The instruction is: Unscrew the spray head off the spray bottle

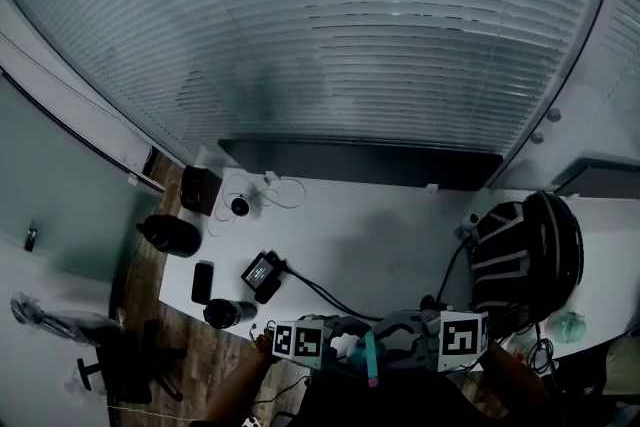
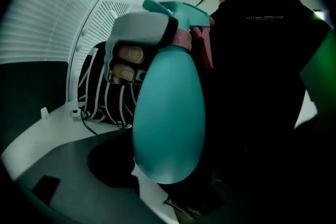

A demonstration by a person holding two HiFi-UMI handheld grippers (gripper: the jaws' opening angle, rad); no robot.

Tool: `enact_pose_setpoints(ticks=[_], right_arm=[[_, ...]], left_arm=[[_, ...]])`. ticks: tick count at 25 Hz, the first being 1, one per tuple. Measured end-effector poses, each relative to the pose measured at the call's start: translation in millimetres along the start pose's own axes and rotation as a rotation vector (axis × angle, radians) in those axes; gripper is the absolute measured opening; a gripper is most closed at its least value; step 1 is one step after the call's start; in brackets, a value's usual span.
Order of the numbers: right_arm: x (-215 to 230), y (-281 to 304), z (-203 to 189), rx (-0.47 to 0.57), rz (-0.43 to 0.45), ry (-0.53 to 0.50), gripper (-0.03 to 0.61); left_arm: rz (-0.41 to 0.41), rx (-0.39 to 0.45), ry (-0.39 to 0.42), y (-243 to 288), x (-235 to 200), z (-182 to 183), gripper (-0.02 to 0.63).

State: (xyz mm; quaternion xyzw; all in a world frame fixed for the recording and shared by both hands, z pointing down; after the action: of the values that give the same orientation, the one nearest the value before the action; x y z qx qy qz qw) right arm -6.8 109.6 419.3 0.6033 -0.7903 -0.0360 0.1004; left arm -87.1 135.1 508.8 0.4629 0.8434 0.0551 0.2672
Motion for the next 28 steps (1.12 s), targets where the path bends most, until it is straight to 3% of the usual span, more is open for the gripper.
enact_pose_setpoints(ticks=[1, 3, 6, 8, 10, 13, 15, 16, 17, 19, 21, 24, 26, 28], right_arm=[[3, -2, 2, 0.007, -0.028, -0.002, 0.138], [12, -8, 5, 0.007, -0.148, -0.008, 0.138], [25, -18, 4, 0.004, -0.421, -0.049, 0.138], [33, -19, -1, 0.001, -0.582, -0.058, 0.138], [36, -14, -8, -0.033, -0.714, -0.095, 0.138], [32, -16, -16, -0.077, -0.960, -0.210, 0.138], [21, -28, -19, -0.047, -1.127, -0.185, 0.138], [12, -32, -18, -0.012, -1.157, -0.139, 0.138], [3, -28, -14, 0.023, -1.133, -0.095, 0.137], [-10, -4, -8, 0.031, -0.992, -0.057, 0.137], [-9, 13, -8, 0.000, -0.935, -0.065, 0.137], [10, 0, -10, 0.049, -0.997, 0.016, 0.137], [18, -7, -12, 0.077, -0.981, 0.097, 0.137], [22, -10, -14, 0.067, -0.977, 0.105, 0.137]], left_arm=[[0.038, -0.002, 0.016, -3, -4, 3, 0.385], [0.189, 0.022, 0.052, -12, -17, 9, 0.385], [0.525, 0.156, 0.045, -32, -37, 12, 0.385], [0.781, 0.262, -0.010, -45, -46, 9, 0.385], [1.004, 0.273, -0.068, -50, -51, 1, 0.385], [1.202, 0.256, -0.183, -47, -51, -10, 0.385], [1.327, 0.263, -0.311, -51, -51, -22, 0.385], [1.392, 0.264, -0.379, -55, -52, -28, 0.385], [1.444, 0.265, -0.442, -61, -54, -34, 0.385], [1.489, 0.265, -0.511, -68, -59, -39, 0.385], [1.492, 0.238, -0.484, -66, -62, -36, 0.385], [1.469, 0.211, -0.390, -56, -67, -26, 0.385], [1.464, 0.218, -0.372, -55, -67, -23, 0.385], [1.458, 0.220, -0.375, -54, -66, -24, 0.385]])
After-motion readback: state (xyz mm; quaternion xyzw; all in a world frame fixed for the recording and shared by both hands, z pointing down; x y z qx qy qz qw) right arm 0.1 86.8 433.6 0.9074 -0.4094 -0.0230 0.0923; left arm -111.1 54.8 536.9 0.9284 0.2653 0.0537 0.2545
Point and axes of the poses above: the fingertips, and each gripper's own axes: y forward along the fingers, x to its right, z out of its top, the point moved 7 cm from there along -y, backward along the fingers, and after that the axes turned 8 degrees about -z, right-handed, at the moved point
